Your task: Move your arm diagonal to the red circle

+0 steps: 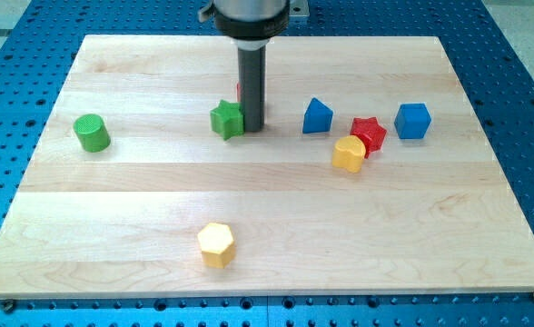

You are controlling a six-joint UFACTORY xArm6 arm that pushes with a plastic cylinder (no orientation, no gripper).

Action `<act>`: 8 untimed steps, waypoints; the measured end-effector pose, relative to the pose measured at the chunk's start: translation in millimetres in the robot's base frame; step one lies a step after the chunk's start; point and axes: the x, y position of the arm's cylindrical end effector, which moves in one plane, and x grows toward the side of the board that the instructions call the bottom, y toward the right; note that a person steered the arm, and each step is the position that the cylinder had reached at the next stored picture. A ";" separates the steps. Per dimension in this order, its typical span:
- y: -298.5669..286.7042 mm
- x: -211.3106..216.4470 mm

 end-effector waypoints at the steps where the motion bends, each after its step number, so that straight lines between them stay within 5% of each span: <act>1: -106.3 8.6; 2: -141.1 8.7; 4: 42.8 -14.0; 6: 68.5 -92.4; 8: -36.5 -103.8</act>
